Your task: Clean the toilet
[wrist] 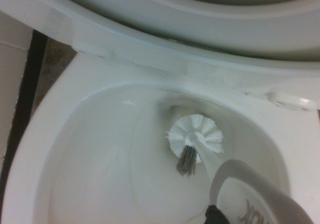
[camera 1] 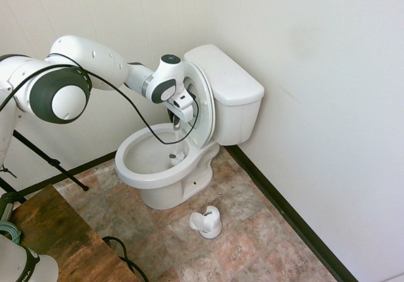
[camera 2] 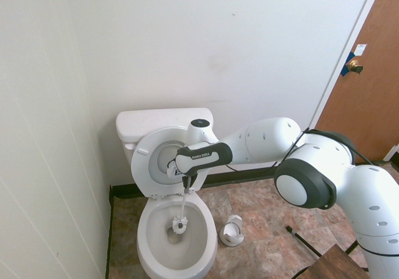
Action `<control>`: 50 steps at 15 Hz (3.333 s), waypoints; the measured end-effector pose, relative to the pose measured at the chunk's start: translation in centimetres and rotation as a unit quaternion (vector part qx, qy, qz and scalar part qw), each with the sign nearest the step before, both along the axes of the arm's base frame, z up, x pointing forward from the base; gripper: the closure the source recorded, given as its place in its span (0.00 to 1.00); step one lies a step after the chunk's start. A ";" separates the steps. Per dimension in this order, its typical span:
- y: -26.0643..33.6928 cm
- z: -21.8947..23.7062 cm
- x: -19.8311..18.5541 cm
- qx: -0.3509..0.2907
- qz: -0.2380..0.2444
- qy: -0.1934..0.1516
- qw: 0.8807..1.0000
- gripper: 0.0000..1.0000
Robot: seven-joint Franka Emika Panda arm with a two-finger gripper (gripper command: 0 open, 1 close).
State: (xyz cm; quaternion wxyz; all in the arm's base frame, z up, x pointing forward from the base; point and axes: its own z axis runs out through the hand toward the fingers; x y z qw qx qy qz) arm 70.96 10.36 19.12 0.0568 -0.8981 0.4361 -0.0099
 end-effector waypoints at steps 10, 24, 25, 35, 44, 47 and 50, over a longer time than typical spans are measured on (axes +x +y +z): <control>4.6 8.0 -3.1 -0.003 0.036 0.000 0.999 1.00; -12.0 20.9 -16.0 -0.025 -0.048 -0.026 0.998 1.00; -13.6 20.3 -16.1 -0.029 -0.056 -0.022 0.998 1.00; -23.9 10.0 -15.6 -0.045 -0.113 0.022 0.992 1.00; -26.8 -1.6 -11.3 -0.025 -0.130 0.066 0.989 1.00; -28.2 -5.2 -9.6 -0.018 -0.140 0.084 0.986 1.00; -29.1 -8.6 -7.7 -0.011 -0.148 0.095 0.984 1.00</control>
